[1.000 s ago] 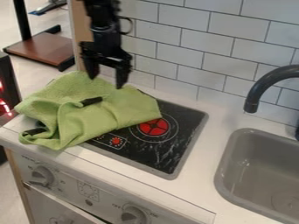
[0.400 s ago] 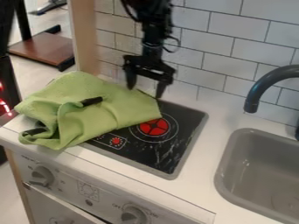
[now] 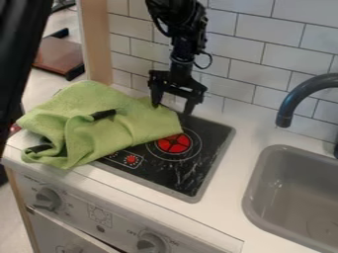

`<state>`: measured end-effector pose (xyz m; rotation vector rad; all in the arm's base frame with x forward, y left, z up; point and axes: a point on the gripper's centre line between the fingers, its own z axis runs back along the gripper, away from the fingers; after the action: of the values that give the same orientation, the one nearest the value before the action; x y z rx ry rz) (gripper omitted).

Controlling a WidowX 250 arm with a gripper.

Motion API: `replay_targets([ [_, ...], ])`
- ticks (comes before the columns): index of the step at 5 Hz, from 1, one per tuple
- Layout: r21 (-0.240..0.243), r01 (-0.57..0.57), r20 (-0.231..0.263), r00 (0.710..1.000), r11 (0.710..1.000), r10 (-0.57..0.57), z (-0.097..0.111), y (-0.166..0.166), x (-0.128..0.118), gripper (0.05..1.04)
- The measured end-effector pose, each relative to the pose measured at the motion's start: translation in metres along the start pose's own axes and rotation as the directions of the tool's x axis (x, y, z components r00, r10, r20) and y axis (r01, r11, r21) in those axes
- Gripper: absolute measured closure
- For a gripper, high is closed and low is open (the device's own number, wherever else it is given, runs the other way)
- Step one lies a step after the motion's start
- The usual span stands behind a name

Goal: Fold cloth from top left to bottom

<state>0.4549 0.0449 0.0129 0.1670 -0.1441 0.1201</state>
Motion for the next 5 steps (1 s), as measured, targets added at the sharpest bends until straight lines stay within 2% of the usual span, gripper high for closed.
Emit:
replay_targets([
  [1, 0.031, -0.01, 0.007, 1.0, 0.999, 0.01, -0.001, -0.003, 0.0, 0.435],
  [2, 0.054, 0.003, -0.009, 1.0, 0.999, -0.002, -0.01, -0.005, -0.003, 0.716],
  [3, 0.072, 0.011, 0.0, 1.0, 0.997, -0.011, -0.011, -0.005, -0.003, 0.898],
  [4, 0.075, 0.013, 0.0, 1.0, 0.997, -0.013, -0.014, -0.005, -0.005, 1.005],
  [5, 0.065, 0.022, 0.008, 1.0, 0.998, -0.022, -0.013, -0.006, -0.006, 1.034],
])
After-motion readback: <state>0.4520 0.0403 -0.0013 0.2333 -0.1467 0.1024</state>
